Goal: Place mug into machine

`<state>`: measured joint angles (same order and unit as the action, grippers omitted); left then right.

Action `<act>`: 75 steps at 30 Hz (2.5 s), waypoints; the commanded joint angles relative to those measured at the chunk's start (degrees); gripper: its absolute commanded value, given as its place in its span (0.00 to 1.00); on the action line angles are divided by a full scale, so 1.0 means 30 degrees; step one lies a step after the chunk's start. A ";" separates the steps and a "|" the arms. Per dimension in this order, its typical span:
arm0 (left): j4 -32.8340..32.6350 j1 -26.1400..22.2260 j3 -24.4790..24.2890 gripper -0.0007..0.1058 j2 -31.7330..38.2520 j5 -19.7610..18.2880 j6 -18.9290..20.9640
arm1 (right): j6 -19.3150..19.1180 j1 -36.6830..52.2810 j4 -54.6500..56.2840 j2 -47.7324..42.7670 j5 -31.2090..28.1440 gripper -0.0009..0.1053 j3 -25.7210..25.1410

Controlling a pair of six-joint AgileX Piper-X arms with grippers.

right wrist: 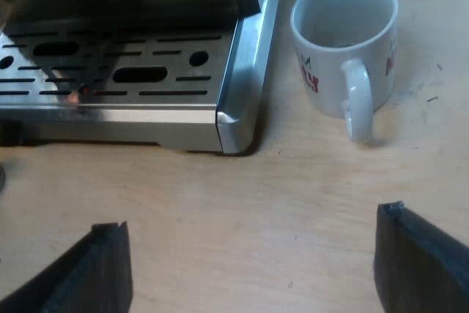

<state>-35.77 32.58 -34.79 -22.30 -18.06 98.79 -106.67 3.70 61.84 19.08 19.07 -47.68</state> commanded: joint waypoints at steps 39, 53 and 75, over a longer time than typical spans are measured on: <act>0.0457 0.0072 -0.0144 0.75 0.0046 -0.0081 0.0112 | -0.0814 0.0015 -1.0476 0.3153 -0.0798 0.66 0.7073; 0.0457 0.0072 -0.0144 0.75 0.0046 -0.0081 0.0112 | -0.0814 0.0015 -1.8920 0.3153 -0.0871 0.66 1.1686; 0.0457 0.0072 -0.0144 0.75 0.0046 -0.0081 0.0112 | -0.0814 0.0015 -2.6163 0.7819 -0.1832 0.66 1.3185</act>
<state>-35.45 32.58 -34.79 -22.29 -18.30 98.79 -108.44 3.70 -13.70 40.93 13.47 -8.03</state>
